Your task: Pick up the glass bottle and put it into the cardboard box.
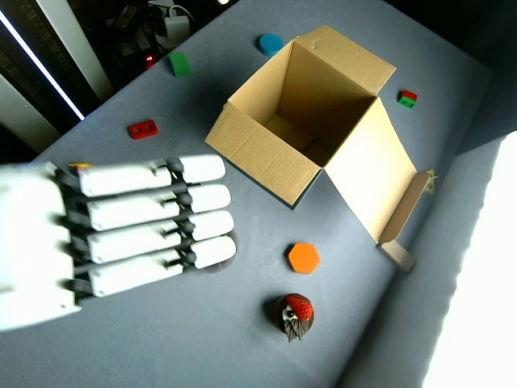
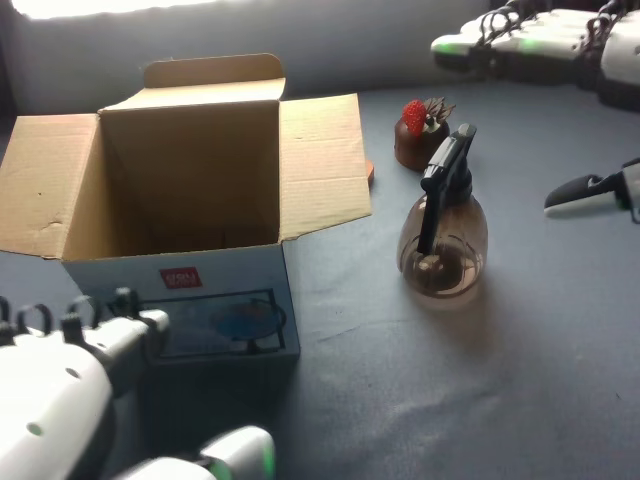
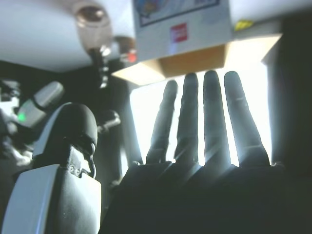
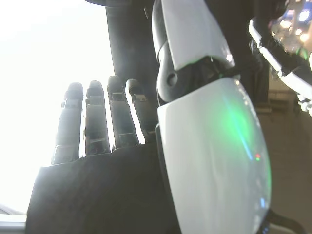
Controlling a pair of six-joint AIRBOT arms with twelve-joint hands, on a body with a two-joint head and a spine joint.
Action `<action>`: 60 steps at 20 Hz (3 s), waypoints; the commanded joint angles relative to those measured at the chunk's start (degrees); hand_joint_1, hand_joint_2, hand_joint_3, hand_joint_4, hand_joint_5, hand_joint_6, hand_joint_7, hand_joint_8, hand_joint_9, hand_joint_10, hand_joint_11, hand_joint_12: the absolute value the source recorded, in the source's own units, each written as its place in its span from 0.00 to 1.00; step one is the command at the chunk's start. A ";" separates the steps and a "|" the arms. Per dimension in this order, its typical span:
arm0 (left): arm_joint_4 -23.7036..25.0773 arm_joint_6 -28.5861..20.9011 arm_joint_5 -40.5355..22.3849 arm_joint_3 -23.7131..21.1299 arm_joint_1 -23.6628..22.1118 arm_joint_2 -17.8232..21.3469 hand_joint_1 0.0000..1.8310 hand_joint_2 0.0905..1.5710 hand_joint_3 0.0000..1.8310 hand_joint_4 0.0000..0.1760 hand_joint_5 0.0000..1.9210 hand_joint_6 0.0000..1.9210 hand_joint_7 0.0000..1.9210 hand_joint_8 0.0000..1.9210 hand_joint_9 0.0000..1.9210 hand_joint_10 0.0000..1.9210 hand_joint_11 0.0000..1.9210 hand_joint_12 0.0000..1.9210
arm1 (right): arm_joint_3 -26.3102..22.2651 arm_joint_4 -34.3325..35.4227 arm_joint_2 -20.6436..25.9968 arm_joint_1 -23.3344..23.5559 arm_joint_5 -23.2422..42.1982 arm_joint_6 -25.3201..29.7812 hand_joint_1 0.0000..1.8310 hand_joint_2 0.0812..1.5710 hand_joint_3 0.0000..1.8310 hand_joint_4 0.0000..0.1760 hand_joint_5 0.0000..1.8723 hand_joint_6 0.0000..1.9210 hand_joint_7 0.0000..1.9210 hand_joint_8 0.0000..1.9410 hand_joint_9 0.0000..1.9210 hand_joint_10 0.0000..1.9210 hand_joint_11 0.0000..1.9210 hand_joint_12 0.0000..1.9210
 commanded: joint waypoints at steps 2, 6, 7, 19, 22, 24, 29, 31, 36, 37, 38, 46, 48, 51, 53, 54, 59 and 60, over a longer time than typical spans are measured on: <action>5.11 -2.34 1.29 -0.12 1.92 -0.76 0.04 0.76 0.00 0.00 0.08 0.00 0.11 0.00 0.10 0.00 0.00 0.30 | 2.93 0.46 -1.26 1.00 6.88 3.39 0.65 0.59 0.03 0.00 0.01 0.00 0.02 0.01 0.00 0.00 0.00 0.00; 8.82 -9.88 1.85 0.05 10.59 -3.62 0.03 0.76 0.00 0.00 0.08 0.00 0.11 0.00 0.11 0.00 0.00 0.30 | 6.87 -7.58 -4.68 2.75 6.21 11.06 0.64 0.59 0.04 0.00 0.00 0.00 0.01 0.00 0.01 0.00 0.00 0.00; 10.07 -11.54 1.87 0.16 12.55 -4.59 0.03 0.76 0.00 0.00 0.08 0.00 0.11 0.00 0.11 0.00 0.00 0.30 | 7.82 -8.36 -5.56 2.92 6.29 12.51 0.64 0.59 0.04 0.00 0.00 0.00 0.01 0.00 0.01 0.00 0.00 0.00; 19.64 -17.64 1.44 4.37 23.34 -15.12 0.04 0.77 0.00 0.00 0.08 0.00 0.11 0.00 0.10 0.00 0.00 0.30 | 13.11 -9.17 -11.77 1.88 1.26 16.85 0.63 0.59 0.04 0.00 0.00 0.00 0.01 0.00 0.01 0.00 0.00 0.00; 21.38 -17.83 0.95 4.73 25.28 -16.17 0.04 0.77 0.00 0.00 0.08 0.00 0.11 0.00 0.10 0.00 0.00 0.30 | 13.44 -9.17 -12.75 1.71 0.67 16.99 0.64 0.58 0.04 0.00 0.01 0.00 0.01 0.00 0.01 0.00 0.00 0.00; 23.73 -19.76 0.87 5.47 27.40 -17.02 0.03 0.77 0.00 0.00 0.09 0.00 0.11 0.00 0.10 0.00 0.00 0.29 | 13.84 -9.05 -13.46 1.38 -0.18 17.71 0.64 0.58 0.04 0.00 0.01 0.01 0.02 0.00 0.01 0.01 0.00 0.00; 27.83 -19.15 -0.58 7.56 30.07 -19.30 0.03 0.77 0.00 0.00 0.09 0.00 0.11 0.00 0.10 0.00 0.00 0.29 | 14.69 -9.04 -14.72 1.46 -0.21 18.28 0.63 0.57 0.04 0.00 0.02 0.01 0.04 0.01 0.03 0.01 0.00 0.00; 29.11 -19.31 -0.55 8.48 31.15 -19.37 0.03 0.77 0.00 0.00 0.09 0.00 0.11 0.00 0.11 0.00 0.00 0.29 | 15.34 -9.05 -15.65 1.53 -0.23 17.78 0.62 0.58 0.04 0.00 0.03 0.01 0.05 0.02 0.03 0.01 0.00 0.00; 30.57 -19.84 0.06 9.79 33.04 -20.26 0.02 0.77 0.00 0.00 0.09 0.00 0.12 0.00 0.11 0.00 0.00 0.29 | 16.37 -9.05 -16.66 0.45 -0.23 18.20 0.60 0.59 0.05 0.00 0.03 0.01 0.07 0.02 0.04 0.02 0.00 0.00; 31.02 -19.84 0.06 10.15 33.12 -20.52 0.02 0.77 0.00 0.00 0.09 0.00 0.12 0.00 0.11 0.00 0.00 0.28 | 16.36 -9.06 -16.71 0.17 -0.07 18.21 0.60 0.59 0.05 0.00 0.03 0.01 0.07 0.02 0.04 0.02 0.00 0.00; 31.55 -19.84 0.06 10.55 33.12 -20.66 0.01 0.77 0.00 0.00 0.09 0.00 0.12 0.00 0.11 0.00 0.00 0.28 | 16.37 -9.07 -16.77 0.02 -0.42 18.12 0.59 0.59 0.05 0.00 0.03 0.01 0.07 0.02 0.04 0.02 0.00 0.00; 35.84 -26.50 -2.55 10.94 36.44 -20.70 0.01 0.78 0.00 0.00 0.08 0.00 0.12 0.00 0.11 0.00 0.00 0.27 | 16.75 -9.08 -17.22 -0.02 -0.24 16.58 0.58 0.61 0.06 0.00 0.04 0.02 0.07 0.01 0.05 0.02 0.00 0.00; 36.62 -27.96 -4.33 10.76 36.63 -20.70 0.01 0.78 0.00 0.00 0.08 0.00 0.12 0.00 0.11 0.00 0.00 0.28 | 16.90 -9.06 -17.36 0.00 -0.28 16.57 0.58 0.61 0.07 0.00 0.04 0.01 0.07 0.01 0.05 0.02 0.00 0.00; 36.90 -28.63 -5.25 10.26 36.90 -20.73 0.01 0.78 0.00 0.00 0.09 0.00 0.12 0.00 0.11 0.00 0.00 0.28 | 16.99 -9.05 -17.55 0.23 -0.36 16.58 0.57 0.61 0.07 0.00 0.05 0.02 0.08 0.01 0.05 0.02 0.00 0.00; 38.47 -31.39 -5.97 10.27 38.78 -21.22 0.02 0.78 0.00 0.00 0.09 0.00 0.12 0.00 0.11 0.00 0.00 0.28 | 17.01 -9.05 -17.59 0.42 -0.43 16.58 0.56 0.62 0.07 0.00 0.06 0.02 0.09 0.02 0.06 0.03 0.00 0.00; 38.87 -31.99 -6.55 10.26 39.51 -21.57 0.02 0.78 0.00 0.00 0.09 0.00 0.12 0.00 0.11 0.00 0.00 0.28 | 17.05 -9.05 -17.60 0.45 -0.47 16.58 0.56 0.62 0.07 0.00 0.06 0.02 0.09 0.02 0.06 0.03 0.00 0.00; 40.94 -32.47 -6.59 10.78 41.55 -23.76 0.03 0.78 0.00 0.00 0.10 0.00 0.13 0.00 0.12 0.00 0.00 0.30 | 17.23 -9.05 -17.58 0.86 -0.48 16.63 0.60 0.68 0.08 0.00 0.15 0.34 0.31 0.11 0.16 0.41 0.00 0.76; 41.54 -32.44 -6.59 11.00 41.94 -24.17 0.03 0.78 0.00 0.00 0.10 0.00 0.13 0.00 0.12 0.00 0.00 0.30 | 17.25 -9.04 -17.58 0.93 -0.51 16.64 0.69 0.73 0.03 0.00 0.19 0.50 0.38 0.57 0.23 0.58 0.04 0.91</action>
